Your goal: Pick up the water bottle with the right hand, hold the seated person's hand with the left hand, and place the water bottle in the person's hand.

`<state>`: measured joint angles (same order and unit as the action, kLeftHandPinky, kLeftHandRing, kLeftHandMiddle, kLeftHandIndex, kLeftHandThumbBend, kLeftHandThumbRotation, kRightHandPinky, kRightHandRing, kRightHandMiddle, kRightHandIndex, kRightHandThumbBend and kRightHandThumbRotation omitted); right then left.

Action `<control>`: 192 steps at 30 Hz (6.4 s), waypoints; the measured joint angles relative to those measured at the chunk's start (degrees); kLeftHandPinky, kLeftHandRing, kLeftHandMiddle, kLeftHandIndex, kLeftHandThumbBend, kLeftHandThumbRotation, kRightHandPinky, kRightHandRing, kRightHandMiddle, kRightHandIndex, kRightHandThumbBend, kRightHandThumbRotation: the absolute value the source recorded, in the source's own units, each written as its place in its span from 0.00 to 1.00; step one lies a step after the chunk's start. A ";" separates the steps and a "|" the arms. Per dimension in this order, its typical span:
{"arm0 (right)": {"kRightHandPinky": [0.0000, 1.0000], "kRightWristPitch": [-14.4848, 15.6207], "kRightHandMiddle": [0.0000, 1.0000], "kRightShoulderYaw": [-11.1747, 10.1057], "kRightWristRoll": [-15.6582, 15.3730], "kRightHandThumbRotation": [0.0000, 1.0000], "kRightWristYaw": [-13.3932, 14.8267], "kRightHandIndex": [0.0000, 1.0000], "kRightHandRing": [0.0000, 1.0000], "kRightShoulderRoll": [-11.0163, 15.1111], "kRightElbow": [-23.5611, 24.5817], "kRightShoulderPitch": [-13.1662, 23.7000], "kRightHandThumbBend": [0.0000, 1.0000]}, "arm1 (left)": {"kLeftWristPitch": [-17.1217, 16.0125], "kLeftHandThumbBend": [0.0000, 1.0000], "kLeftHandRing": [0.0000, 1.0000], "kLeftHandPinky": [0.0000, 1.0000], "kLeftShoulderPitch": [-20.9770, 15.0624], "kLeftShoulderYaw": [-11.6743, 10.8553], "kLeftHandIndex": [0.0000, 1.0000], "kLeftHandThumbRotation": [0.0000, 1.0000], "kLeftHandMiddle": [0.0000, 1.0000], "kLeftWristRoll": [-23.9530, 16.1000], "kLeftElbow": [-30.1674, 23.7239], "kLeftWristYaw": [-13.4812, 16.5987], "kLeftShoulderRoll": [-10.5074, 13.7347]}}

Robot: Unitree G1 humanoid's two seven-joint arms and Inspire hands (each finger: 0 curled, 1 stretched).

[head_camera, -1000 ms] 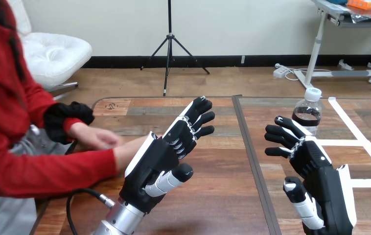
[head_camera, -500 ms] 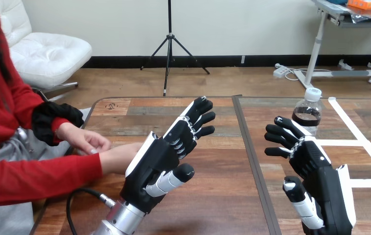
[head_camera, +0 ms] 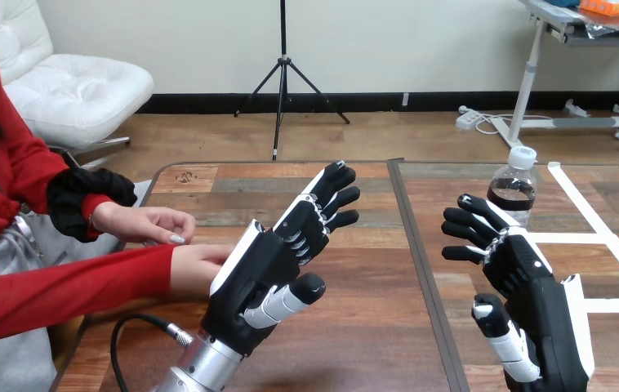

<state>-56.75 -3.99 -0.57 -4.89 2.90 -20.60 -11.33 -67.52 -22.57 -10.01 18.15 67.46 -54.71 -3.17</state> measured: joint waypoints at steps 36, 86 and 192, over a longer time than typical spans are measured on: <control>0.68 2.83 0.80 -6.33 -0.42 0.75 4.09 0.83 0.78 4.26 -0.15 1.09 1.00 | 0.03 1.00 0.95 0.90 0.00 0.01 0.96 0.77 0.97 -0.65 0.00 0.27 -0.01; 0.60 7.48 0.77 -11.21 -0.49 0.69 8.62 0.79 0.75 8.77 -6.20 7.37 1.00 | 0.04 1.00 0.95 0.90 0.00 0.01 0.96 0.78 0.97 -0.69 0.00 0.35 0.00; 0.50 10.30 0.62 -7.65 -2.48 0.33 8.71 0.61 0.59 5.60 -1.65 6.25 1.00 | 0.02 1.00 0.95 0.89 0.00 0.04 0.96 0.77 0.96 -0.74 0.00 0.45 0.01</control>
<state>-46.45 -11.64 -3.05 3.81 8.50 -22.25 -5.08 -67.50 -22.57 -9.96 17.41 67.46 -54.26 -3.16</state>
